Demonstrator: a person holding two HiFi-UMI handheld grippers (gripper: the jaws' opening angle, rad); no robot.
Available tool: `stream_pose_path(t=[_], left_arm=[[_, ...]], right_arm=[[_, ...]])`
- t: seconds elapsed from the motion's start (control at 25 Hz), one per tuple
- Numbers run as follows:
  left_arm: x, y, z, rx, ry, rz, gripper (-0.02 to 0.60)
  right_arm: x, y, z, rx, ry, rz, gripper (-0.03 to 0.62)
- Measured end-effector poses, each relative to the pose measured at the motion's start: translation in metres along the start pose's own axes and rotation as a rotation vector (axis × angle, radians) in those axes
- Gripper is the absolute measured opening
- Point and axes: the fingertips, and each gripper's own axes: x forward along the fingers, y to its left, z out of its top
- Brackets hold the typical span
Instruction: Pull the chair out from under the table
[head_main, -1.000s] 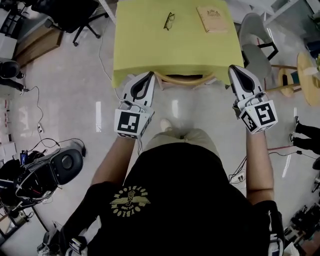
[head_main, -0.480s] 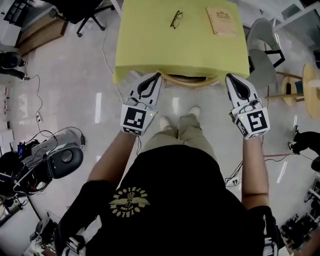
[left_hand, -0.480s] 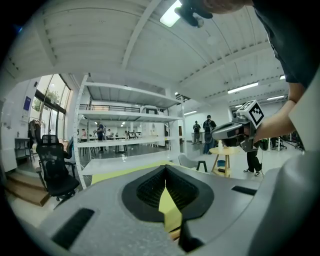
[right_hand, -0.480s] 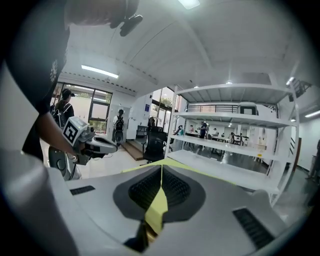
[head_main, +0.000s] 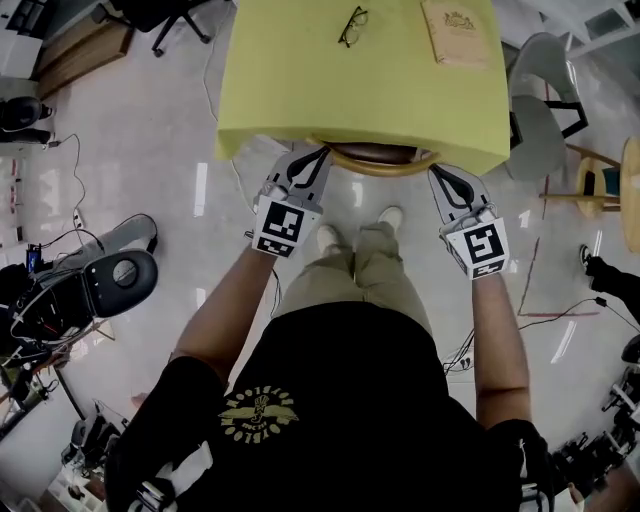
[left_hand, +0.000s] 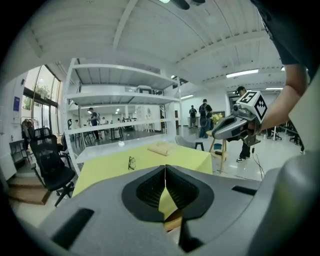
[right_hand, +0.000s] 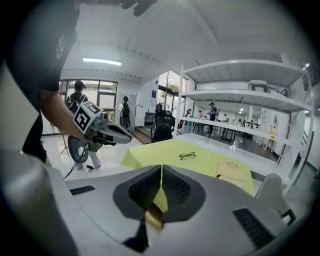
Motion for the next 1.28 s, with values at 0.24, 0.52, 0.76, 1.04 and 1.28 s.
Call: stream_pose_path(t=[0.24, 0.52, 0.76, 1.04, 1.28], left_arm=[[0.046, -0.005, -0.037, 0.014, 0.086, -0.042, 0.011], [0.084, -0.016, -0.109, 0.065, 0.284, -0.147, 0.011], [0.105, -0.028, -0.148, 0.107, 0.376, -0.224, 0.014], [0.127, -0.056, -0.189, 0.195, 0.500, -0.377, 0.116], [0.148, -0.064, -0.219, 0.256, 0.585, -0.445, 0.139]], right_arm=[[0.028, -0.019, -0.044, 0.042, 0.051, 0.041, 0.012], [0.061, -0.012, -0.096, 0.040, 0.147, 0.144, 0.014], [0.085, -0.017, -0.138, 0.048, 0.240, 0.195, 0.014], [0.106, -0.021, -0.195, 0.102, 0.351, 0.253, 0.128], [0.115, -0.011, -0.228, 0.036, 0.447, 0.355, 0.176]])
